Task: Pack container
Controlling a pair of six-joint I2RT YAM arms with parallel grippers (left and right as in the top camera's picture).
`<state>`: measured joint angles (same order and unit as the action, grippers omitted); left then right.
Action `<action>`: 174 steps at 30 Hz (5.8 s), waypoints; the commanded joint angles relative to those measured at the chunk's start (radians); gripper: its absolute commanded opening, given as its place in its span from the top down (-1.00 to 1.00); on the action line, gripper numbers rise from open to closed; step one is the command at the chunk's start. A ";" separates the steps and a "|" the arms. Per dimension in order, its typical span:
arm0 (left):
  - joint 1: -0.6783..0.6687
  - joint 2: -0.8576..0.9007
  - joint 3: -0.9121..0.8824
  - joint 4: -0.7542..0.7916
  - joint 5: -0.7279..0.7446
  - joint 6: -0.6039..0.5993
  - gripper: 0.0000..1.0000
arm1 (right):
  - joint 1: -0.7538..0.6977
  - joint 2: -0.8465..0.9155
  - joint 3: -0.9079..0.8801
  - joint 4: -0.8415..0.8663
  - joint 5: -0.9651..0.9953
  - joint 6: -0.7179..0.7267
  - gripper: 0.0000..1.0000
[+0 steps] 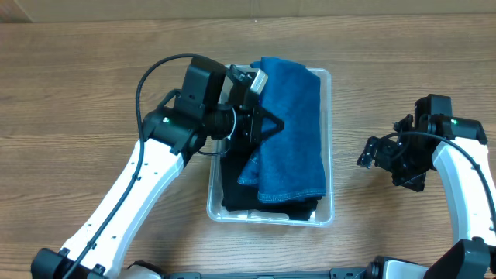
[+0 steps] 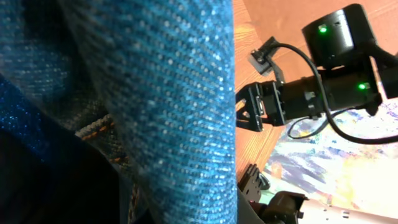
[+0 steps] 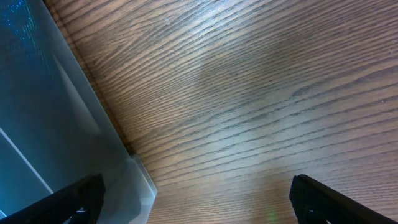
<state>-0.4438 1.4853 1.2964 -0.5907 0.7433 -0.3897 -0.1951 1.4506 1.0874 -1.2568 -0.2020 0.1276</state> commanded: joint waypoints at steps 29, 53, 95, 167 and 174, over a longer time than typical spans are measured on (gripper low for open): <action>-0.046 0.304 0.242 -0.201 -0.673 0.296 0.78 | -0.003 -0.001 0.014 0.006 -0.001 0.004 -1.00; -0.030 0.541 0.653 -0.571 -0.773 0.236 0.92 | -0.003 -0.001 0.014 0.010 -0.001 0.004 -1.00; -0.214 0.278 0.572 -0.917 -0.912 0.079 0.46 | -0.002 -0.001 0.014 0.015 -0.035 0.003 -0.90; 0.400 -1.169 -0.411 -0.439 -0.799 0.360 -0.99 | 0.136 -0.907 -0.137 0.091 0.198 0.000 -1.00; 0.400 -1.169 -0.411 -0.599 -0.799 0.360 -1.00 | 0.136 -0.907 -0.137 0.091 0.198 0.000 -1.00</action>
<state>-0.0395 0.3187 0.8864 -1.1702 -0.0425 -0.0410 -0.0582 0.5453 0.9504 -1.1706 -0.0109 0.1268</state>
